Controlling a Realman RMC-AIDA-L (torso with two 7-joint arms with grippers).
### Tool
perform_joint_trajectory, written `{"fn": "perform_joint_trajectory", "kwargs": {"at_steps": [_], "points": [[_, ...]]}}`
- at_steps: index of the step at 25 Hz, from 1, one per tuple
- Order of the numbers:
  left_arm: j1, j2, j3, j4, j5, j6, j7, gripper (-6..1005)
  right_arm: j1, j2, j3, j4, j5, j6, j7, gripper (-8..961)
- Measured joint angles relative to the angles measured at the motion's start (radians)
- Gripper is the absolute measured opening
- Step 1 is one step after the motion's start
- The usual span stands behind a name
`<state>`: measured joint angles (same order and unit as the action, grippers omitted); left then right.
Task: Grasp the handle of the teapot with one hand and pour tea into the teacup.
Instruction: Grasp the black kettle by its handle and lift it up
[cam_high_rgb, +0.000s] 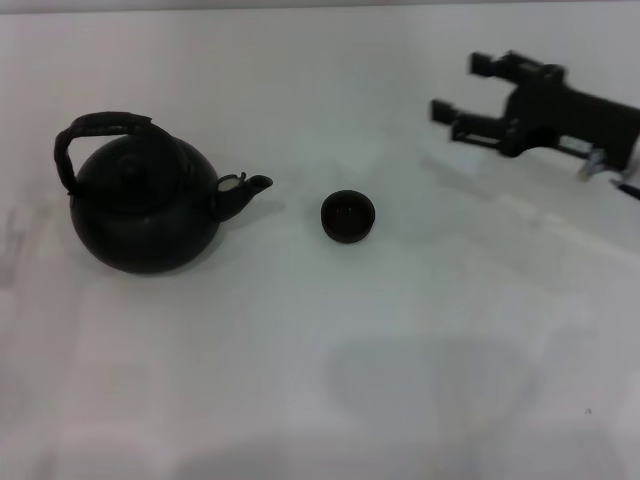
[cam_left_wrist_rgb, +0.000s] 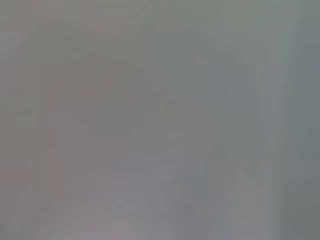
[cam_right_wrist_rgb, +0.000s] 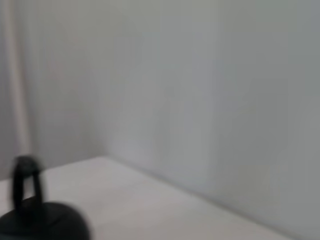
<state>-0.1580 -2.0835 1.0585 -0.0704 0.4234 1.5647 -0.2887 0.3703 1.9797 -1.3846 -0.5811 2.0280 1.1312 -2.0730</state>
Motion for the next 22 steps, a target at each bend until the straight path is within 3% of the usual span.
{"fn": "perform_joint_trajectory", "kwargs": {"at_steps": [9, 22], "points": [[0.0, 0.004, 0.0, 0.004, 0.171, 0.023, -0.006, 709, -0.038, -0.001, 0.111, 0.063, 0.001, -0.007, -0.068, 864], [-0.054, 0.011, 0.0, 0.01, 0.269, -0.018, -0.057, 710, -0.043, 0.005, 0.148, 0.102, 0.003, -0.017, -0.092, 865]]}}
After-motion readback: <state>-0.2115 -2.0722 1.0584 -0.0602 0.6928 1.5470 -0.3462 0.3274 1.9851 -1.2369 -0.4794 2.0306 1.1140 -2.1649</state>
